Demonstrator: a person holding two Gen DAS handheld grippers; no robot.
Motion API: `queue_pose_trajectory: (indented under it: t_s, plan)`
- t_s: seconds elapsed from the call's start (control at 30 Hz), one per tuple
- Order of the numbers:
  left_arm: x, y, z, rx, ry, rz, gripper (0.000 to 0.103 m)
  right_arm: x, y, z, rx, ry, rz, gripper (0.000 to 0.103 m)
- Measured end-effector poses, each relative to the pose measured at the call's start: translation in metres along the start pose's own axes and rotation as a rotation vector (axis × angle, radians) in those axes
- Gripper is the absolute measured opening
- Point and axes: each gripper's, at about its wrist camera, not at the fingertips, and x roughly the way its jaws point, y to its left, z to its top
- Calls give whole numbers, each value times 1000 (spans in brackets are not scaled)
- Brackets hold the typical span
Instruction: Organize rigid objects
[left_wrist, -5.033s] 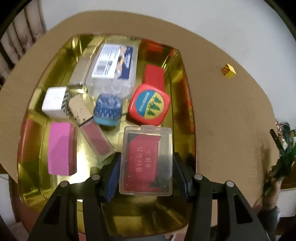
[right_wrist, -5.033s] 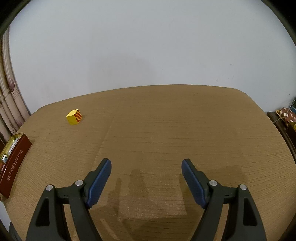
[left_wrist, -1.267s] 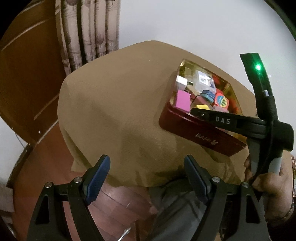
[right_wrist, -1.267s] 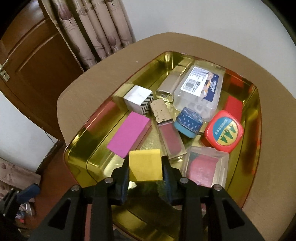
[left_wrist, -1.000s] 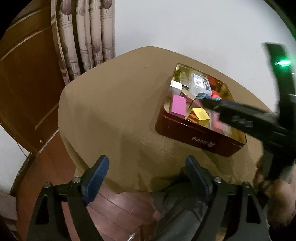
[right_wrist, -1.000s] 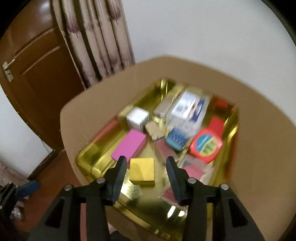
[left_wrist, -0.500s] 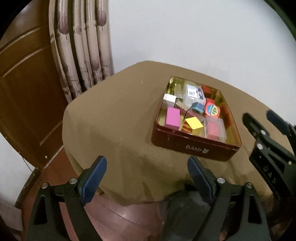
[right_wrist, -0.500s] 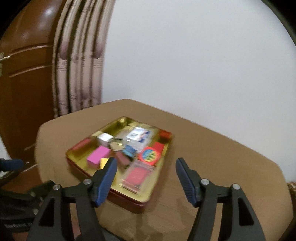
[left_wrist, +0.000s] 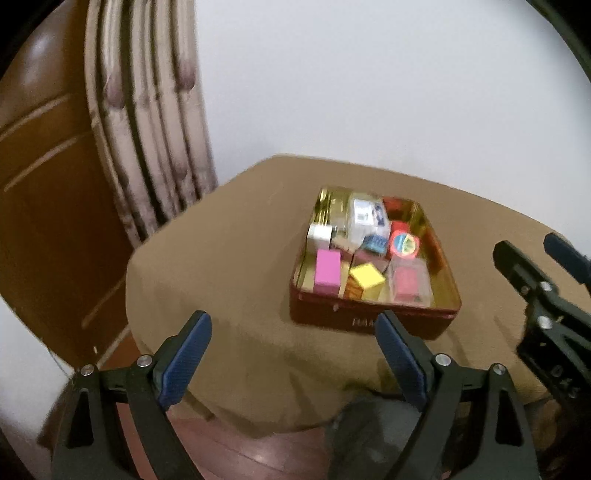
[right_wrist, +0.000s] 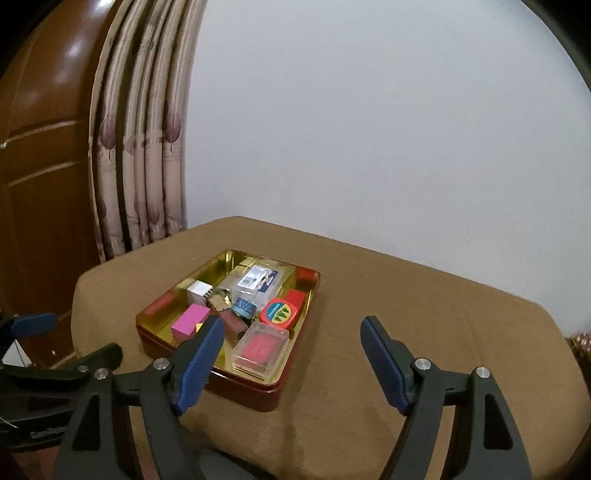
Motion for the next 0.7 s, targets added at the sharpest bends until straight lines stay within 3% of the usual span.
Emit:
queue_pose_trajectory:
  t_s: [0.1,0.27,0.33,0.43,0.63,0.7]
  plan:
    - [-6,-3,10,57,-54,10,91,-17,-2,11,10,-62,-32,78]
    - [-9,1,19,37,-87,-19,91,-40,1,26,7,-164,-119,85]
    - [-8,2,19,29,-92,-27,91,-32,3,26,-1,-126,-163,86]
    - [-7,2,19,32,-105,-24,91,-24,3,24,9,-71,-82,86]
    - [-8,0,18,56,-126,-50,91,-34,13,19,4,-139,-111,86]
    - [-8,-1,18,73,-141,-47,92,-26,15,18,-13,-92,-92,86]
